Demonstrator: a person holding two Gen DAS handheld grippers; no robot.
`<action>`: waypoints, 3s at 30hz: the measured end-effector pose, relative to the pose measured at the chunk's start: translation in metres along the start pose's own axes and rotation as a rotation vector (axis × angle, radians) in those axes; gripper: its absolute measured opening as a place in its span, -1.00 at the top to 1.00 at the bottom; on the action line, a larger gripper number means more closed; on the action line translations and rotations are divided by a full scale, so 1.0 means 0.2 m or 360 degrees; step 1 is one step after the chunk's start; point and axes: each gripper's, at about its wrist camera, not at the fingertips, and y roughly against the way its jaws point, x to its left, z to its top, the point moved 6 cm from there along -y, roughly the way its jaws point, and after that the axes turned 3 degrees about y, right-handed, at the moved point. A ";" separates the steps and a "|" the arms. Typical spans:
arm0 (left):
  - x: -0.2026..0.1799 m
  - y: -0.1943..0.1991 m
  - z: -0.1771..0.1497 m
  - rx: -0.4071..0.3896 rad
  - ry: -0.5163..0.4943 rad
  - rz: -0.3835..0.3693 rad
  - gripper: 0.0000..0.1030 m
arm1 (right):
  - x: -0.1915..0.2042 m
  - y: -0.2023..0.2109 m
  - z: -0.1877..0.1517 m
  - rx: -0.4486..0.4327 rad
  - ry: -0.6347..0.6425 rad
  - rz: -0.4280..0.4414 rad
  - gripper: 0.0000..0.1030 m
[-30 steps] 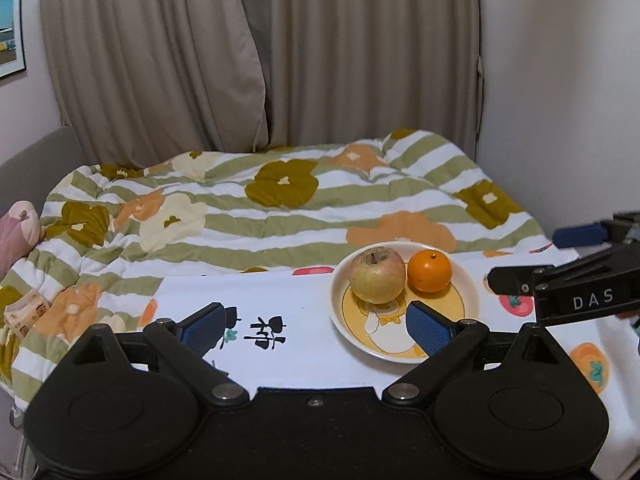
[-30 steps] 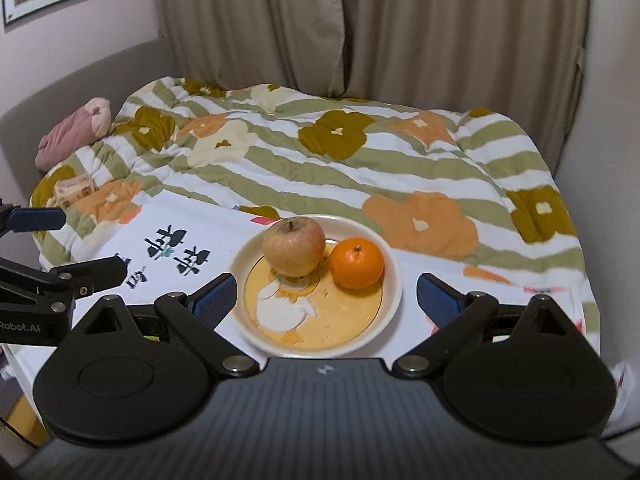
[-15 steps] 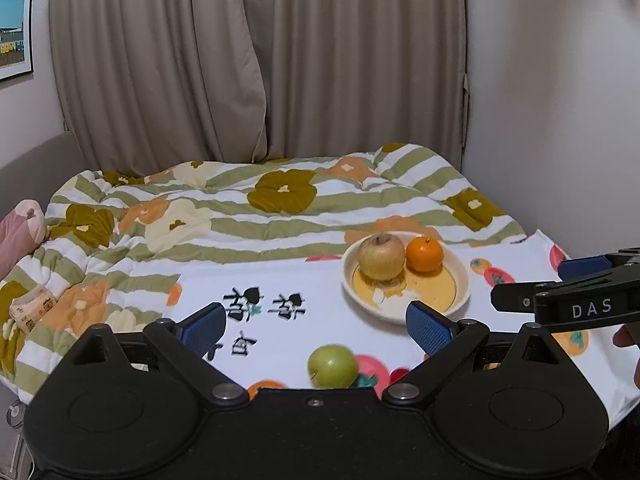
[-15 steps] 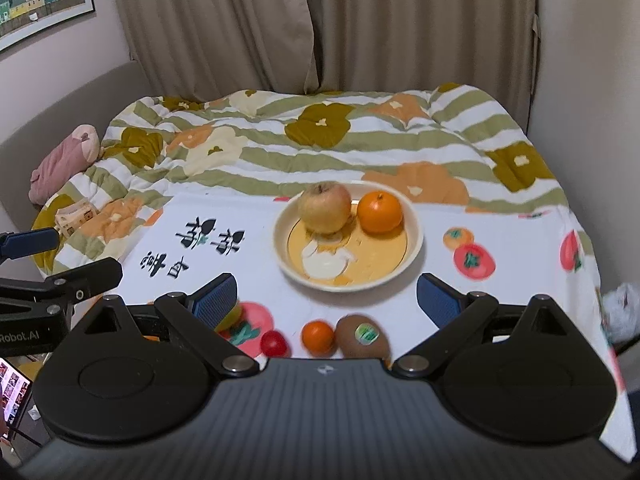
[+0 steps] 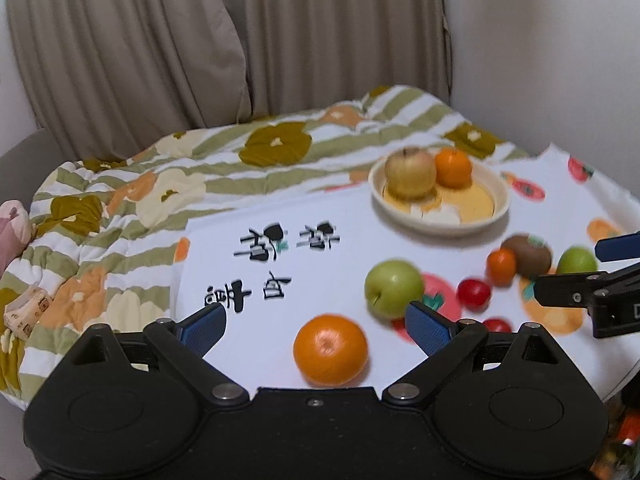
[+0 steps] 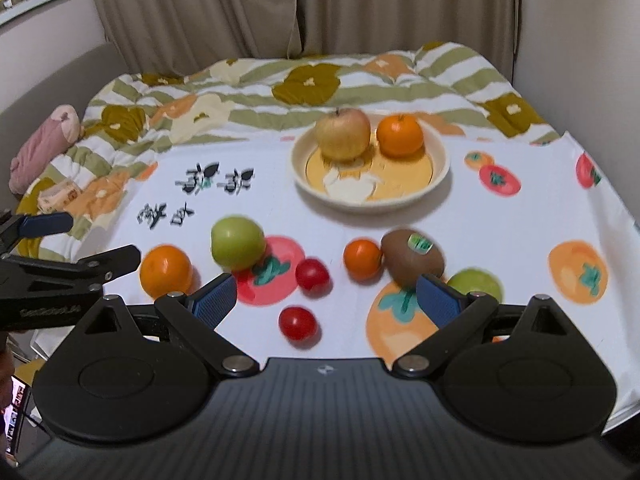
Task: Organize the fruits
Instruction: 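Grasp the orange with the left gripper while the right grasps a cherry tomato, then carry the orange and the cherry tomato toward the duck bowl with both grippers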
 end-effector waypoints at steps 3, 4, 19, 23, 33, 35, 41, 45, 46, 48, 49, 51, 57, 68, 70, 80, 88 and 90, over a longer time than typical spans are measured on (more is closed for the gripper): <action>0.00 -0.09 -0.05 0.0034 -0.0053 -0.0013 -0.87 | 0.04 -0.07 -0.07 0.0043 0.0010 -0.0009 -1.00; 0.00 -0.11 -0.06 0.0044 -0.0070 -0.0014 -0.85 | 0.05 -0.09 -0.08 0.0053 0.0014 -0.0010 -1.00; -0.05 -0.33 -0.17 0.0153 -0.0217 -0.0010 -0.50 | 0.10 -0.30 -0.21 0.0115 0.0013 0.0018 -0.93; -0.06 -0.34 -0.16 0.0156 -0.0224 -0.0031 -0.33 | 0.10 -0.30 -0.21 0.0117 0.0022 0.0015 -0.88; -0.06 -0.35 -0.15 0.0163 -0.0228 -0.0064 -0.24 | 0.12 -0.32 -0.20 0.0125 0.0048 -0.0007 -0.62; -0.06 -0.35 -0.16 0.0162 -0.0225 -0.0065 -0.24 | 0.13 -0.32 -0.20 0.0131 0.0061 -0.0011 -0.57; -0.05 -0.33 -0.16 0.0169 -0.0198 -0.0072 -0.24 | 0.15 -0.34 -0.19 0.0144 0.0068 -0.0019 -0.48; -0.03 -0.32 -0.17 0.0177 -0.0178 -0.0068 -0.23 | 0.16 -0.34 -0.19 0.0151 0.0063 -0.0022 -0.42; -0.03 -0.32 -0.17 0.0178 -0.0173 -0.0067 -0.23 | 0.16 -0.35 -0.19 0.0152 0.0061 -0.0025 -0.42; -0.02 -0.31 -0.18 0.0182 -0.0163 -0.0064 -0.23 | 0.16 -0.35 -0.18 0.0155 0.0062 -0.0033 -0.41; -0.01 -0.31 -0.18 0.0184 -0.0155 -0.0062 -0.23 | 0.17 -0.36 -0.18 0.0157 0.0063 -0.0037 -0.39; 0.00 -0.30 -0.19 0.0188 -0.0140 -0.0059 -0.23 | 0.17 -0.37 -0.18 0.0163 0.0062 -0.0043 -0.34; 0.02 -0.26 -0.20 0.0198 -0.0102 -0.0058 -0.23 | 0.18 -0.39 -0.18 0.0193 0.0084 -0.0061 0.09; 0.05 -0.13 -0.08 0.0145 -0.0027 -0.0057 -0.23 | 0.22 -0.26 -0.07 0.0118 0.0078 -0.0024 0.09; 0.05 -0.10 -0.04 0.0130 -0.0011 -0.0054 -0.23 | 0.22 -0.22 -0.03 0.0099 0.0071 -0.0013 0.09; -0.01 0.01 0.17 0.0046 0.0021 -0.0023 -0.23 | 0.12 -0.06 0.19 0.0024 0.0057 0.0022 0.09; -0.12 0.03 0.35 -0.0003 0.0075 -0.0001 -0.23 | -0.08 -0.03 0.37 -0.0018 0.0074 0.0060 0.09; -0.16 0.02 0.40 -0.0009 0.0092 -0.0007 -0.23 | -0.14 -0.03 0.41 -0.0023 0.0080 0.0066 0.09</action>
